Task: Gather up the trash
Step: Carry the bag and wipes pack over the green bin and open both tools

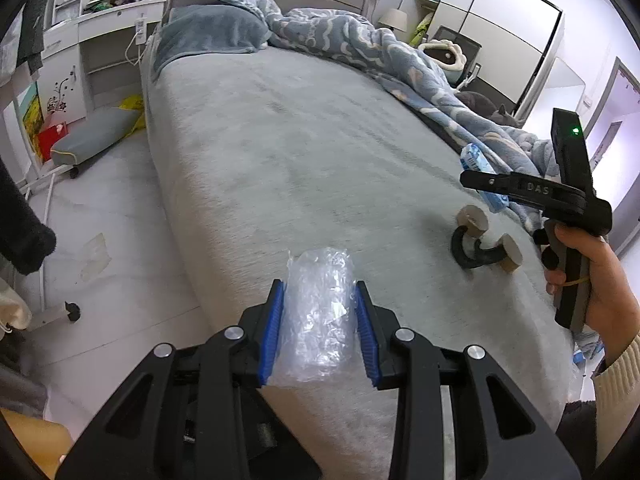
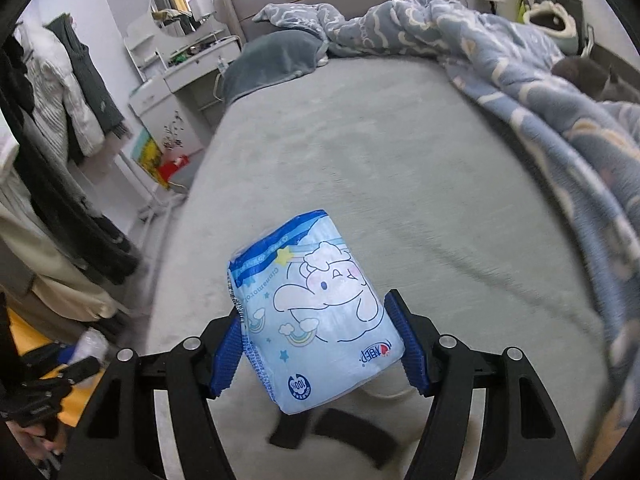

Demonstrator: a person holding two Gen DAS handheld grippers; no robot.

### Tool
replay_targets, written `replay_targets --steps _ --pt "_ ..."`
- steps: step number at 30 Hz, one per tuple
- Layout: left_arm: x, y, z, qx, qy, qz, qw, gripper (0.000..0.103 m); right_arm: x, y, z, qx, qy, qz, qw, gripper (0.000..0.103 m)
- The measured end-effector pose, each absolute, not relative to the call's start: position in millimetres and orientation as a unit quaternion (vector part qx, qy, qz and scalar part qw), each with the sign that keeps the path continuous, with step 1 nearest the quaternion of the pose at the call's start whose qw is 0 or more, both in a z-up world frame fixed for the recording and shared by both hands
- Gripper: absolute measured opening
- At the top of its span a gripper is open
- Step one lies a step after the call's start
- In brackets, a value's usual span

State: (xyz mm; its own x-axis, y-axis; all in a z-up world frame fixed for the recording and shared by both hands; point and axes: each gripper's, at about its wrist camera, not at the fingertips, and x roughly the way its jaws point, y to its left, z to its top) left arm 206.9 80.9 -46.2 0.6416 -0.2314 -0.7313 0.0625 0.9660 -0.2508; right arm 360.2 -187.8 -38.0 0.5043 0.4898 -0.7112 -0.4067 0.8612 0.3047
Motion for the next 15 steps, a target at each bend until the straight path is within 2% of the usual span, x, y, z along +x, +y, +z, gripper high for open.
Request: replay_targets --steps 8,15 --pt "194.6 107.7 -55.4 -0.107 0.427 -0.061 0.896 0.037 341.3 -170.3 -48.3 0.081 0.441 0.281 0.849 0.068" --pt "179.6 130.1 -68.5 -0.113 0.444 -0.046 0.888 0.037 306.6 -146.5 -51.1 0.066 0.439 0.284 0.85 0.068"
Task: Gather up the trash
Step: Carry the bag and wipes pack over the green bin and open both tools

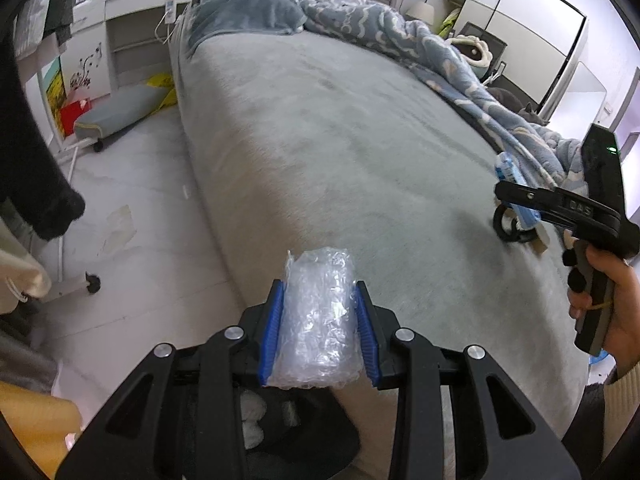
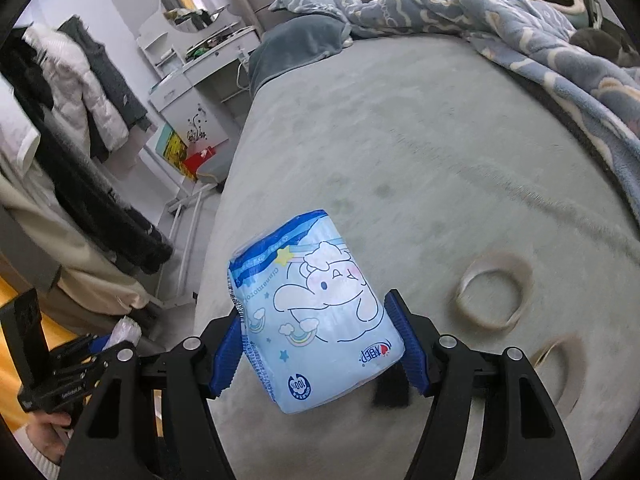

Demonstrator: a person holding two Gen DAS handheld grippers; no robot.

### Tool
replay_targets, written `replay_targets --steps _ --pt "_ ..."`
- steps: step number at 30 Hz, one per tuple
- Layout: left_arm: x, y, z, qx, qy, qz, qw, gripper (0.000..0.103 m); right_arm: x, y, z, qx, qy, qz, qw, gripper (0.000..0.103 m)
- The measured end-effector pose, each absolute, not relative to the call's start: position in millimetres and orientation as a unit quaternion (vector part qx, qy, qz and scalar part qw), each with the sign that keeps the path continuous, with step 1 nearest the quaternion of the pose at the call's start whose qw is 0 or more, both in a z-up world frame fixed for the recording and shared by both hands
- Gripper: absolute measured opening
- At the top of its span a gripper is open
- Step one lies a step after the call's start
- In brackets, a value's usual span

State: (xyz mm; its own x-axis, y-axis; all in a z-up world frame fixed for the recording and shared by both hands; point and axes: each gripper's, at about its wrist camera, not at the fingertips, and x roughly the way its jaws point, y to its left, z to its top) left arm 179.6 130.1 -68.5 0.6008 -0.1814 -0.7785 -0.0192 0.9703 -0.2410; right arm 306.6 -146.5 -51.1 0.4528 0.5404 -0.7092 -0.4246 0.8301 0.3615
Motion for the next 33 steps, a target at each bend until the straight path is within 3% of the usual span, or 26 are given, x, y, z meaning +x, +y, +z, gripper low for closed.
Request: replay_targets --steps 13,23,33 --pt "146.7 151.0 -104.1 -0.149 0.475 -0.012 0.867 0.037 226.6 -105.4 -69.1 0.052 0.458 0.308 0.833 0.068" --pt "128.5 152.5 -151.6 -0.124 0.536 0.008 0.835 0.038 178.2 -79.1 -76.0 0.051 0.459 0.33 0.823 0.068" --pt "101.4 173.1 -205.7 -0.16 0.613 0.033 0.773 0.038 140.0 -33.7 -82.9 0.002 0.468 0.361 0.807 0.068"
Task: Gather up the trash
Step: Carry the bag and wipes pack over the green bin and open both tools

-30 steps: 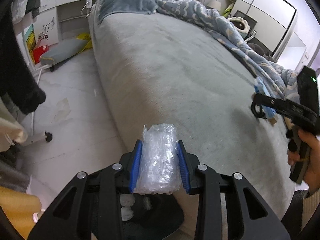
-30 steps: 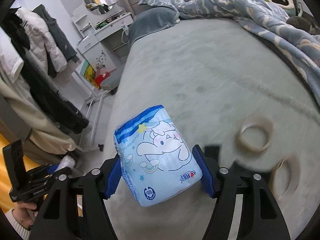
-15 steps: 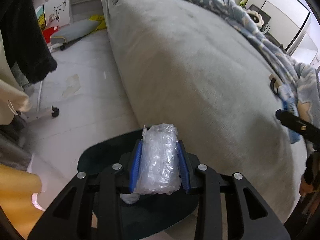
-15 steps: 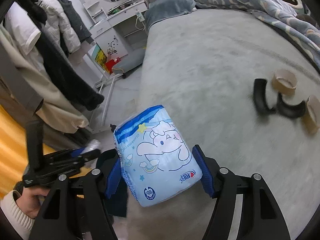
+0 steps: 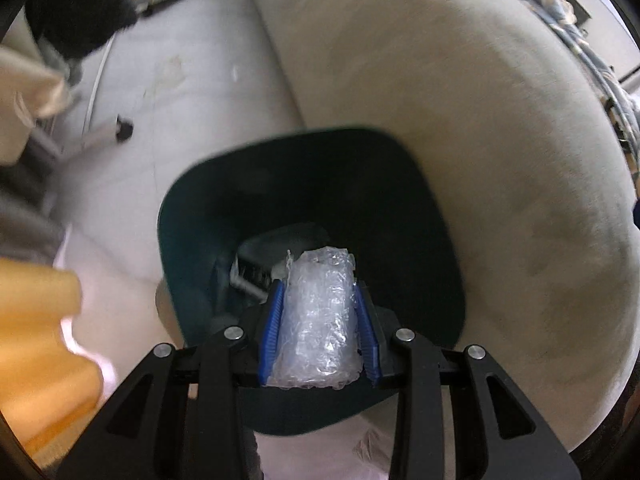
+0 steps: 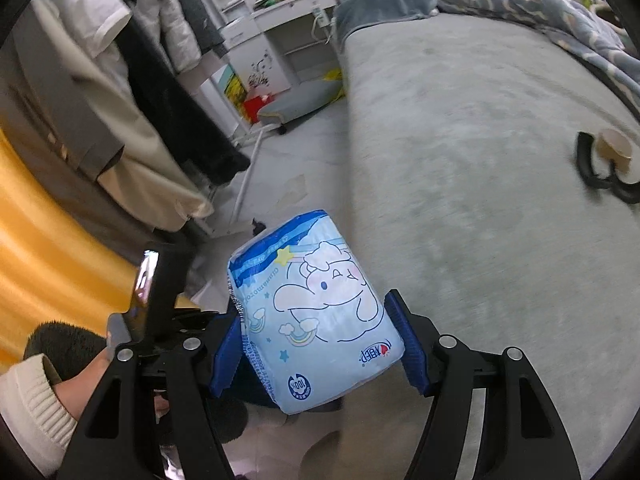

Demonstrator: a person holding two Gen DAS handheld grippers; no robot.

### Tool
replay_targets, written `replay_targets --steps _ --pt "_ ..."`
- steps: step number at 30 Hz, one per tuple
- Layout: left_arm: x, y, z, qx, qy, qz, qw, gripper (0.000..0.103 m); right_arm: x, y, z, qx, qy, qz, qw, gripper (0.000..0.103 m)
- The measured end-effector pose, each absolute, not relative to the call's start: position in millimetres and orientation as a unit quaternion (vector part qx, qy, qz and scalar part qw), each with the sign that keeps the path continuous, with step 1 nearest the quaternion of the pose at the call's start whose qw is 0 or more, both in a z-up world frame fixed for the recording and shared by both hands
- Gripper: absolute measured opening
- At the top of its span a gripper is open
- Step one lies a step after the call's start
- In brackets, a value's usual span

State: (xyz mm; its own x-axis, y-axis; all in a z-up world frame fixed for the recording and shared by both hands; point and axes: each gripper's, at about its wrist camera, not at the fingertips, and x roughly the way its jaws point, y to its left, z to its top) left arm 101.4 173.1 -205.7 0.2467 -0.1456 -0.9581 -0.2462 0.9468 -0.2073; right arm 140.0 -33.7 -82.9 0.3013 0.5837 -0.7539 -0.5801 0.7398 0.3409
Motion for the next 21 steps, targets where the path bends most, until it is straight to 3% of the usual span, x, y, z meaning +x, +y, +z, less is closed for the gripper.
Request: replay_targets --steps 4,7,14,21 --pt "92.0 177.1 -211.9 -0.169 0.622 0.031 0.764 0.04 125.2 -14.5 -94.8 -0.024 0.483 0.363 0.797 0.068" --pt "86.4 183.0 -215.7 -0.178 0.626 0.028 0.759 0.058 118.8 0.3 -109.0 -0.047 0.497 0.369 0.784 0.068" --pt "68.1 209.7 -202.9 -0.177 0.614 0.046 0.768 0.072 117.1 19.4 -129.5 -0.082 0.508 0.371 0.773 0.068" --pt "55.3 235.6 -167.8 -0.177 0.561 0.063 0.806 0.076 105.5 58.2 -142.3 -0.153 0.5 0.379 0.764 0.067"
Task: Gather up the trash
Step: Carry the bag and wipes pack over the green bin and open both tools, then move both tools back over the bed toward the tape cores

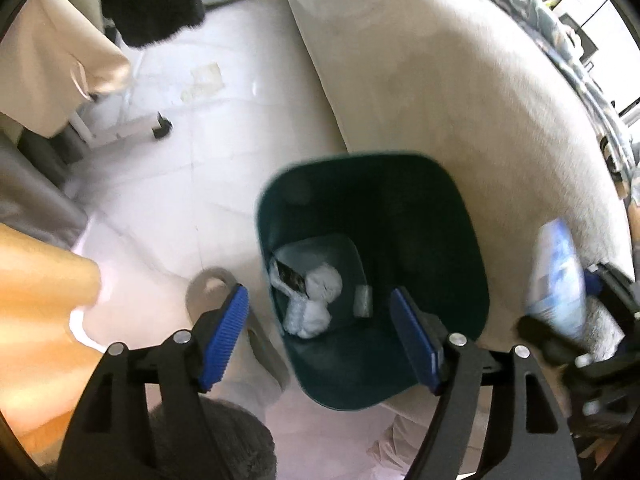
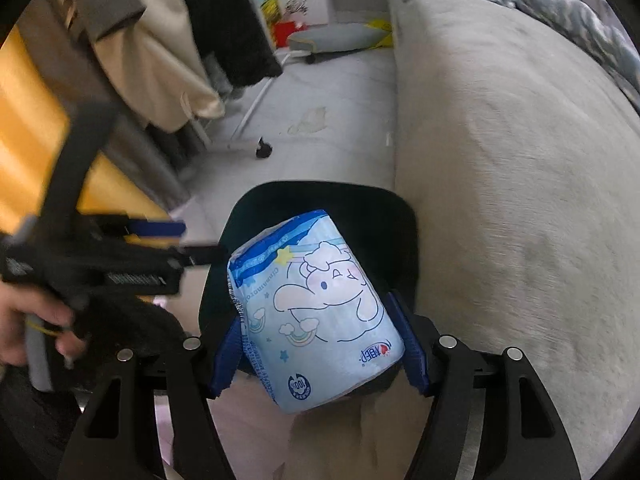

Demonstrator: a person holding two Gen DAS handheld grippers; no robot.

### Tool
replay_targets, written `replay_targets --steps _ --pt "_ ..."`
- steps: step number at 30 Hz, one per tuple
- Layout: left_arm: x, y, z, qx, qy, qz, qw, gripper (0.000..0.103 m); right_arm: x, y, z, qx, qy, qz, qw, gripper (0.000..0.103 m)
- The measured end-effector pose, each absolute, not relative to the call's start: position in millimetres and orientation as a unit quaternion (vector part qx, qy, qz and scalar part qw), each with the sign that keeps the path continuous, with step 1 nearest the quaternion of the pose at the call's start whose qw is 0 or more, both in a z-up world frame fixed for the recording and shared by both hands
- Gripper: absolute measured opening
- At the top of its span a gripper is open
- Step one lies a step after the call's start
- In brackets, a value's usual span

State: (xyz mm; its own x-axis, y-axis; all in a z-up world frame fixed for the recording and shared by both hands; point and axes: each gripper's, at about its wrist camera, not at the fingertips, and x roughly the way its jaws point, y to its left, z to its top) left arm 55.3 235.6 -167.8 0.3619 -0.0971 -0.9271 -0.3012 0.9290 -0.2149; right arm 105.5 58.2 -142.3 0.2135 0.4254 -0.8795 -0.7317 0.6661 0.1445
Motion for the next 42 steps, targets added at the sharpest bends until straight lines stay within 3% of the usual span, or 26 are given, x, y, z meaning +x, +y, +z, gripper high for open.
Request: replay_targets --steps 7,14,20,42 --pt "45.4 250.6 -118.9 -0.157 0.49 0.085 0.853 0.078 105.5 72.0 -167.1 -0.171 0.522 0.385 0.742 0.068" --pt "34.3 253.0 -79.7 -0.16 0.445 0.068 0.878 0.069 112.9 85.8 -186.5 -0.187 0.535 0.381 0.73 0.069" --pt "30.9 249.9 -53.7 -0.163 0.404 0.042 0.899 0.068 112.3 82.3 -187.7 -0.179 0.534 0.382 0.733 0.086" --pt "60.8 206.4 21.0 -0.145 0.313 -0.039 0.938 0.071 105.2 38.2 -96.5 -0.168 0.433 0.37 0.804 0.089"
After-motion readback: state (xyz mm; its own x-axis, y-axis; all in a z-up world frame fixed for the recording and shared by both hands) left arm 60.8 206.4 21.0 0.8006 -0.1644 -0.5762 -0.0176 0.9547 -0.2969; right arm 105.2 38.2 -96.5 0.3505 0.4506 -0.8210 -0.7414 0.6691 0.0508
